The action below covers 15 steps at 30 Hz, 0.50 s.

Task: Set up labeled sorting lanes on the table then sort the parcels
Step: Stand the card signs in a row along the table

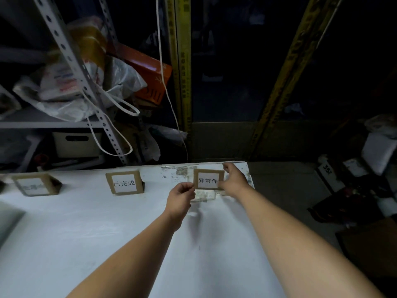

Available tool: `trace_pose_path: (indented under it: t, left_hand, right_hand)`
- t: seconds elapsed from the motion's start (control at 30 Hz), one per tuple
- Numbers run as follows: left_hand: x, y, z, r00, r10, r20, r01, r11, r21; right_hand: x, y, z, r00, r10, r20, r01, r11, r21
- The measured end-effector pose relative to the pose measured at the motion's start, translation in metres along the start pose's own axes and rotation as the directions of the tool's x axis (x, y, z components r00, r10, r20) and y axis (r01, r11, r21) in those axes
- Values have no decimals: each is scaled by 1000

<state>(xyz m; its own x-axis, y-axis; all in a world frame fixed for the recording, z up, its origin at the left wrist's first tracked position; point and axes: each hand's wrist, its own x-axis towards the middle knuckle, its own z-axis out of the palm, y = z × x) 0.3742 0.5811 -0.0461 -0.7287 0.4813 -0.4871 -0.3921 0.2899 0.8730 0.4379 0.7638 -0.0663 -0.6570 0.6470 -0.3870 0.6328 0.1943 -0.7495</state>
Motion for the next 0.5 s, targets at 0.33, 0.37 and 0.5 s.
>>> trace_pose_path:
  t: [0.33,0.37,0.5]
  left_hand:
    - [-63,43,-7,995,97,24,-96,995,-37]
    - [-71,47,-15,993,116,19,-115,993,-35]
    - [-94,54,-77,985,156,-71,-157,988,-8]
  right_hand:
    - [-67,-51,-27,995,-61,-77,59,998,-37]
    - [-76,-58,-25,993,-86,-85,81,995,-58]
    - [-109,-93,1,966,-231,-113,222,971,-93]
